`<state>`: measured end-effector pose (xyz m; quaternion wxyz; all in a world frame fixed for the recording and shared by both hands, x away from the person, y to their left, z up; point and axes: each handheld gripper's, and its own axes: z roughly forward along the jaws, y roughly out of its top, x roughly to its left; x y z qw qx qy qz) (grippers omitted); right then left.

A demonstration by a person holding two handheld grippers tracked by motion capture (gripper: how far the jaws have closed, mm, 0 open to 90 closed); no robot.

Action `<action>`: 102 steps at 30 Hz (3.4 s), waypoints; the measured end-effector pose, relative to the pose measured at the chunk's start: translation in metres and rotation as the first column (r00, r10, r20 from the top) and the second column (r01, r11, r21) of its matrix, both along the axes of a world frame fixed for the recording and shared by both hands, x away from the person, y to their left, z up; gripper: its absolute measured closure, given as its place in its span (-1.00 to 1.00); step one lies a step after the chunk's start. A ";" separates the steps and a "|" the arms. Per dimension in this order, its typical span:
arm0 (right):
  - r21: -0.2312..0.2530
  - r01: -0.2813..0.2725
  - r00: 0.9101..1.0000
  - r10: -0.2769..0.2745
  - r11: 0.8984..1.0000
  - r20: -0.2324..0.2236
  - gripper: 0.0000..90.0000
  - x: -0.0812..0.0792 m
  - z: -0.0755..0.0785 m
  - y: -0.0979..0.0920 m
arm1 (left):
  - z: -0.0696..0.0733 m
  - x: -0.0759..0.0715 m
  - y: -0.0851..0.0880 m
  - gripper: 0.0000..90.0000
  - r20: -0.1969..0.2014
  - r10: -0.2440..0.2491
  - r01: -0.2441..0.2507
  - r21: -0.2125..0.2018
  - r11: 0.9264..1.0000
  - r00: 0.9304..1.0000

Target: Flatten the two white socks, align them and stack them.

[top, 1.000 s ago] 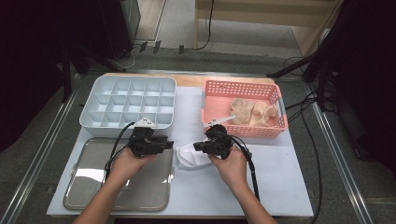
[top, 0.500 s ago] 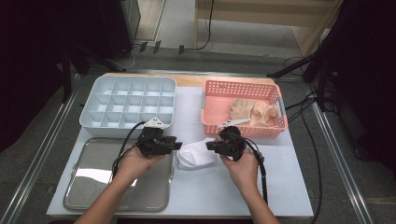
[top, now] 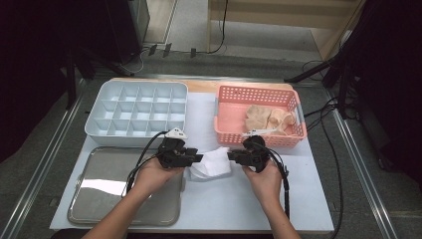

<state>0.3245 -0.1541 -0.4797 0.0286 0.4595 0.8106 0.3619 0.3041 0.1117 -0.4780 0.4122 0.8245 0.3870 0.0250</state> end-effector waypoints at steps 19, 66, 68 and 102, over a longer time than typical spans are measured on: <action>-0.024 -0.033 0.999 0.033 0.999 -0.012 0.38 0.012 -0.017 0.016 | -0.025 -0.003 -0.006 0.44 -0.050 -0.010 0.014 0.078 0.997 0.999; -0.091 -0.021 1.000 0.022 0.996 0.013 0.47 0.014 -0.027 0.025 | -0.029 -0.005 -0.005 0.45 -0.040 -0.013 0.016 0.074 0.997 0.999; -0.091 -0.014 1.000 0.016 0.996 0.017 0.44 0.014 -0.026 0.025 | -0.029 -0.005 -0.005 0.45 -0.039 -0.014 0.017 0.076 0.997 0.999; -0.007 0.003 1.000 -0.003 1.000 -0.011 0.62 0.018 -0.034 0.024 | -0.030 -0.005 -0.005 0.46 -0.035 -0.012 0.015 0.072 0.997 0.999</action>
